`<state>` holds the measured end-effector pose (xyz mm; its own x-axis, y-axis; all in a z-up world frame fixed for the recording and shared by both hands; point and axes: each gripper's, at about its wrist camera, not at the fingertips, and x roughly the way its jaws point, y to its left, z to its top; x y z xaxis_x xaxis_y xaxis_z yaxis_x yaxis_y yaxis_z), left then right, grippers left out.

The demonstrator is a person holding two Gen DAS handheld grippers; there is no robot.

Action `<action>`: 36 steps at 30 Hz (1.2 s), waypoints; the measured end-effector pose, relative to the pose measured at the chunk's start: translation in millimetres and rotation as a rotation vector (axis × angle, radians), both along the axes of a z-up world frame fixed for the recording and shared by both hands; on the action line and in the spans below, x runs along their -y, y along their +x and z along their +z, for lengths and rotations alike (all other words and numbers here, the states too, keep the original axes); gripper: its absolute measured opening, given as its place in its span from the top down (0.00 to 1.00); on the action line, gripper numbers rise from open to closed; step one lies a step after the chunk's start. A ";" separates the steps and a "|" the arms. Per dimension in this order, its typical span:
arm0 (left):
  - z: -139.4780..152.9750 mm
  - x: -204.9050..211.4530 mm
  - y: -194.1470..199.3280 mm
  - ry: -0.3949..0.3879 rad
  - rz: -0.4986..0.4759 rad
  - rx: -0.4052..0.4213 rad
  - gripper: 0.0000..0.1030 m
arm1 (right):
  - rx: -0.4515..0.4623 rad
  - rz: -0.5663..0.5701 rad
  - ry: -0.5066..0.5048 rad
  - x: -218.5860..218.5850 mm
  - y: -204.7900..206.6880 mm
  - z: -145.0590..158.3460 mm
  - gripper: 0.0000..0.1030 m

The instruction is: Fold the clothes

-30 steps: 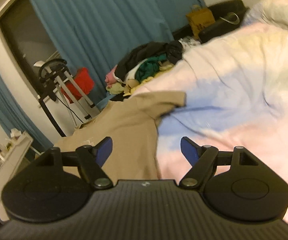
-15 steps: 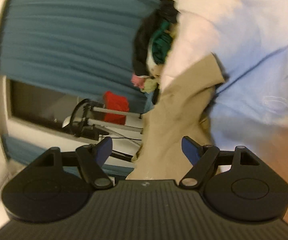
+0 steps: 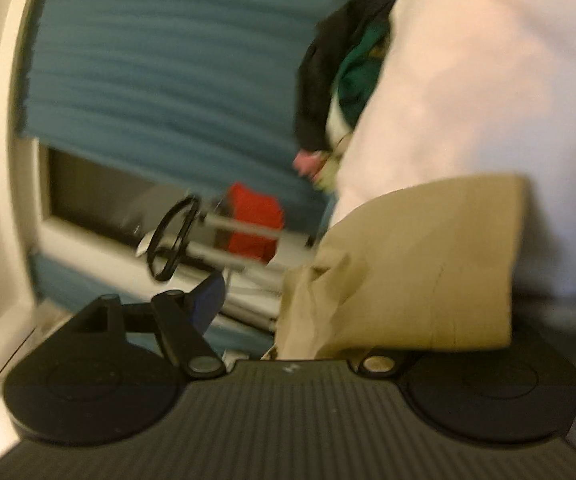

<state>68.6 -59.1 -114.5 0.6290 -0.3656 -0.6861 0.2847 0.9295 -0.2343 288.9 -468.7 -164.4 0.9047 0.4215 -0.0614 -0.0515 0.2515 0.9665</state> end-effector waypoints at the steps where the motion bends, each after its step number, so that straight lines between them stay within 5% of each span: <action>1: -0.1 1.4 1.3 -0.005 -0.004 0.001 0.13 | -0.018 0.030 0.007 -0.7 8.3 -1.3 0.24; 9: -1.0 6.0 24.2 -0.097 -0.003 -0.063 0.13 | 0.003 0.048 0.016 1.9 48.1 19.0 0.23; 18: 5.3 -2.6 35.7 -0.138 0.029 -0.063 0.13 | 0.264 -0.395 -0.206 41.3 -9.3 79.5 0.24; 26: 25.9 -4.2 24.3 -0.097 0.028 0.052 0.13 | 0.030 -0.375 -0.350 34.0 -67.7 101.7 0.24; 30: 33.4 -14.5 8.2 -0.084 0.058 0.081 0.13 | -0.065 -0.337 -0.312 -2.3 -101.1 77.6 0.24; 34: 37.8 -29.5 -7.5 -0.071 0.107 0.078 0.13 | -0.269 -0.224 -0.247 -22.7 -102.0 42.7 0.24; 36: 38.7 -37.5 -11.7 -0.079 0.114 0.070 0.13 | -0.295 -0.182 -0.205 -27.0 -95.9 24.9 0.24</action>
